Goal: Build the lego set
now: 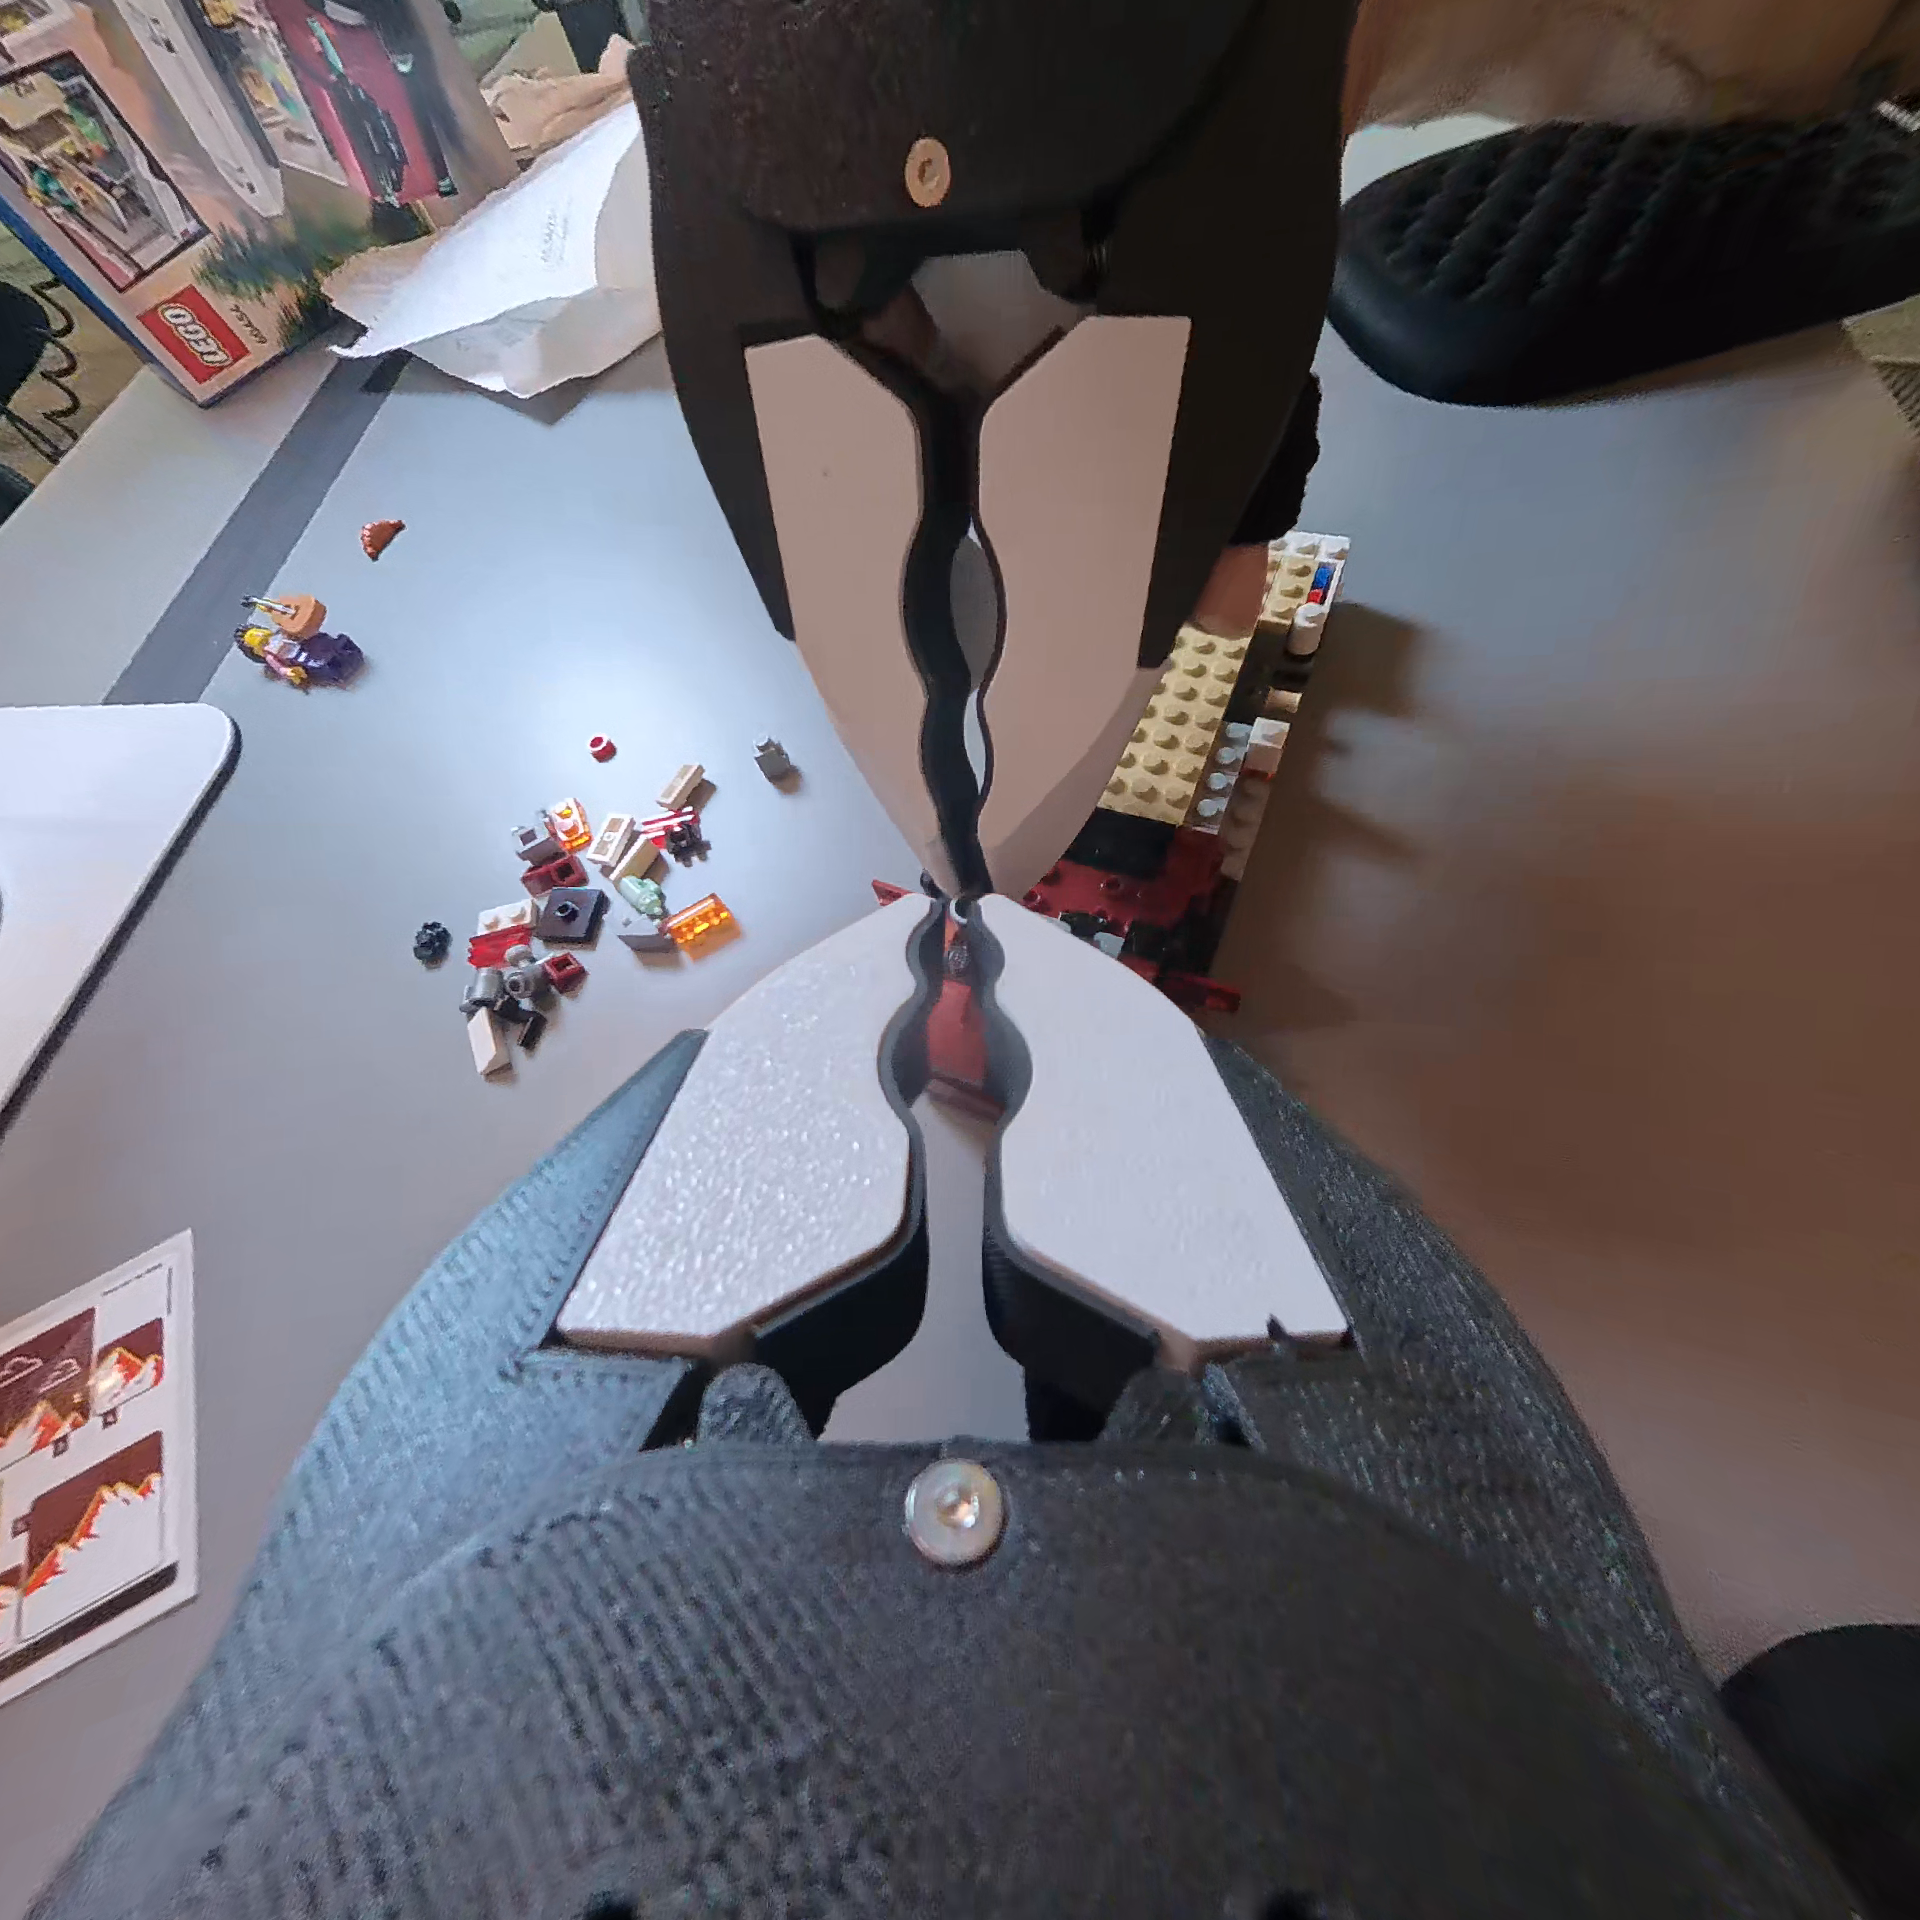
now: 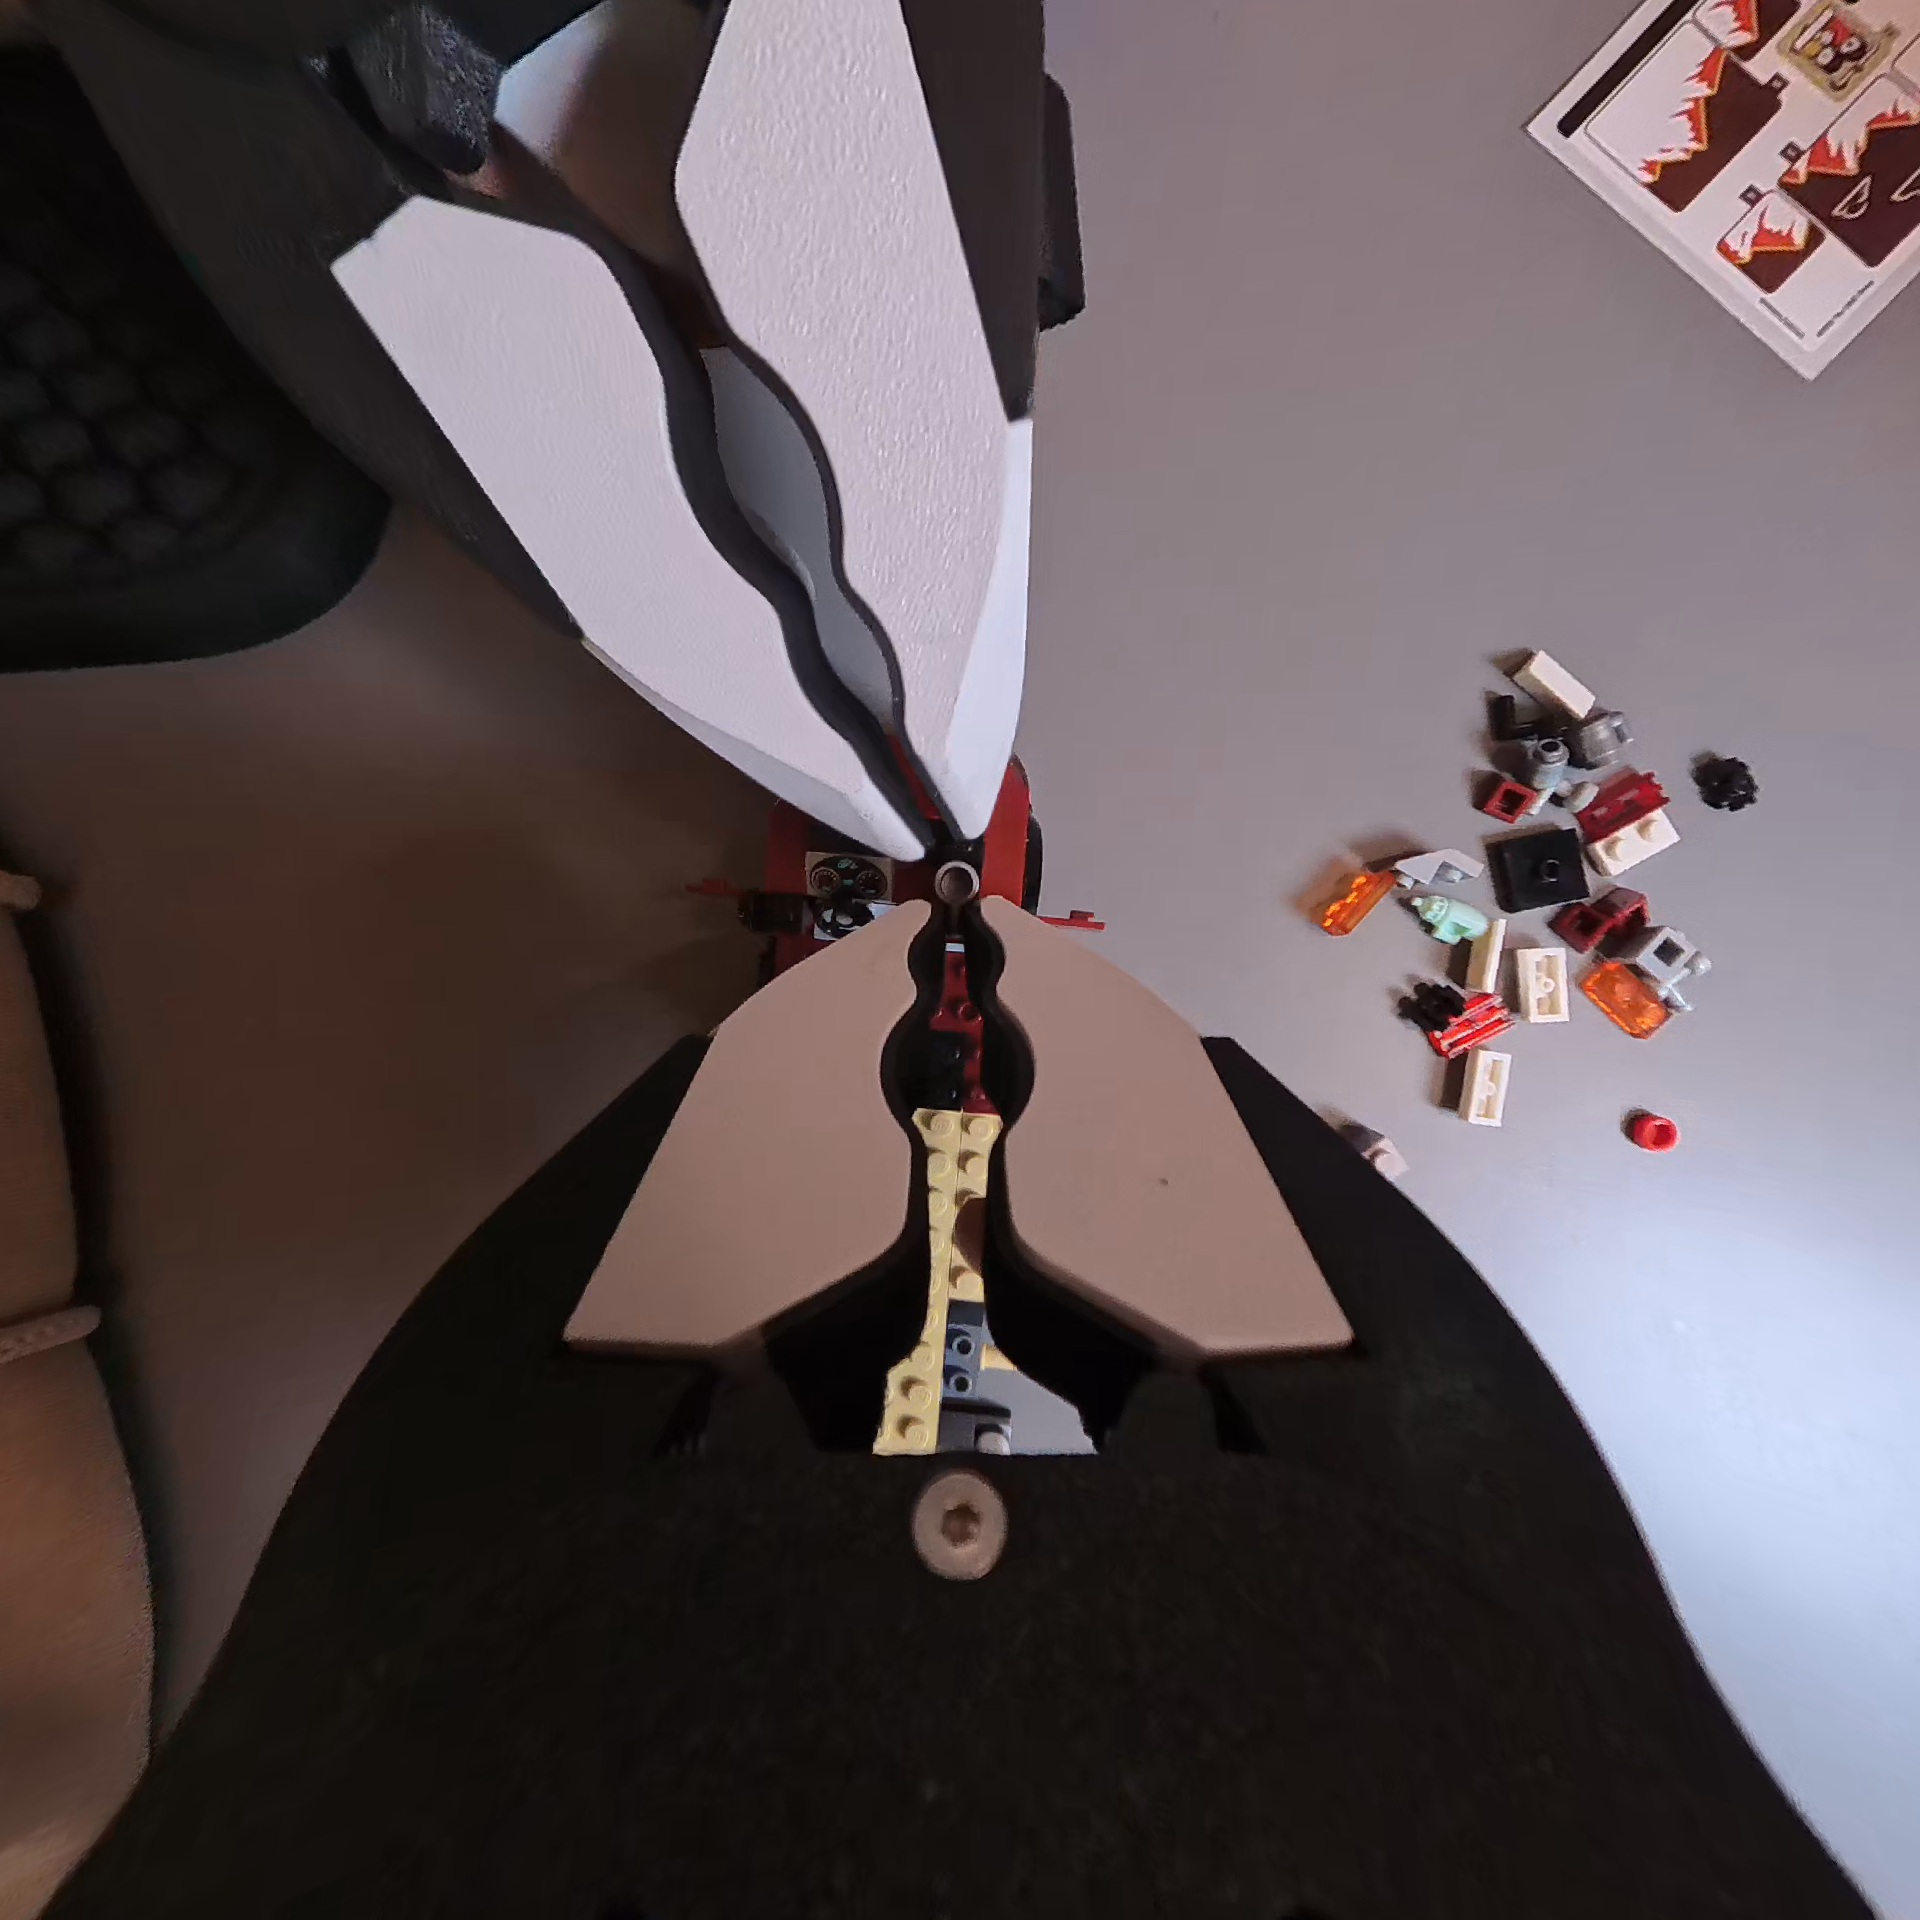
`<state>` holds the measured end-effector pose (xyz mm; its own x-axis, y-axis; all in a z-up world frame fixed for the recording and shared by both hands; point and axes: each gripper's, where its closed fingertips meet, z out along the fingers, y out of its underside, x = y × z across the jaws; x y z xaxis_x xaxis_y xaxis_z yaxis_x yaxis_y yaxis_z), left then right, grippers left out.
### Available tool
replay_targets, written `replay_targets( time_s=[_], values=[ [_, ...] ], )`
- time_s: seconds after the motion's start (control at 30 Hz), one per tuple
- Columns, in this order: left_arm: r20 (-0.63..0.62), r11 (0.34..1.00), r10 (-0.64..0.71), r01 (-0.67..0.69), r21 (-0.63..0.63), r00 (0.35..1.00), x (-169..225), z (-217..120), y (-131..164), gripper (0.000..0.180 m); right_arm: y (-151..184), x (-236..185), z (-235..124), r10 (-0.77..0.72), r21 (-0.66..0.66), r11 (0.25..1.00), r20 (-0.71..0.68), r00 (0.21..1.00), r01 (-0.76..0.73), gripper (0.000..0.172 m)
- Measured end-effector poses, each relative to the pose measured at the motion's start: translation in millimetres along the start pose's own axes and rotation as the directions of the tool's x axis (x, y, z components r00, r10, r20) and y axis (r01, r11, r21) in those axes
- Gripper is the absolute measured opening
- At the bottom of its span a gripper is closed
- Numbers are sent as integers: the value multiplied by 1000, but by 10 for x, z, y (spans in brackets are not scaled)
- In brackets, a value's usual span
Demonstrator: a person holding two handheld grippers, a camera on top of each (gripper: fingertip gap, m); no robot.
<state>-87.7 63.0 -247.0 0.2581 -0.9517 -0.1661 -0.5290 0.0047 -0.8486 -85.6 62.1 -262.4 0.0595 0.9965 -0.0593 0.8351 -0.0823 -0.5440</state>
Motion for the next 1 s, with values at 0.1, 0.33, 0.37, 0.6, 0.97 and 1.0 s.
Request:
replay_targets(
  time_s=[0.1, 0.33, 0.37, 0.6, 0.97, 1.0],
  values=[
    [3, 1000, 10, -10, -16, 1000, -21, 13, 2, 2, -5, 10, 4, 15, -23, 1000, 5, 1000, -15, 3],
    [-14, 998, 42, -42, -43, 999, 31, 80, 21, 0, 1, 11, 2, 20, -40, 999, 7, 1000, -19, 3],
    [-12, 998, 47, -48, -46, 999, 29, 81, 21, 0, 2, 12, 1, 20, -42, 999, 7, 1000, -19, 3],
    [-21, 996, 53, -54, -72, 998, 29, 84, 30, 0, 2, 15, 0, 25, -42, 999, 17, 1000, -24, 3],
    [-55, 994, -35, 30, -102, 998, 34, 89, 39, 0, 4, 18, 3, 27, -38, 999, 14, 1000, -26, 3],
    [-59, 994, -50, 44, -103, 997, 33, 90, 39, 0, 4, 17, 2, 28, -38, 999, 14, 1000, -27, 3]
  ],
)
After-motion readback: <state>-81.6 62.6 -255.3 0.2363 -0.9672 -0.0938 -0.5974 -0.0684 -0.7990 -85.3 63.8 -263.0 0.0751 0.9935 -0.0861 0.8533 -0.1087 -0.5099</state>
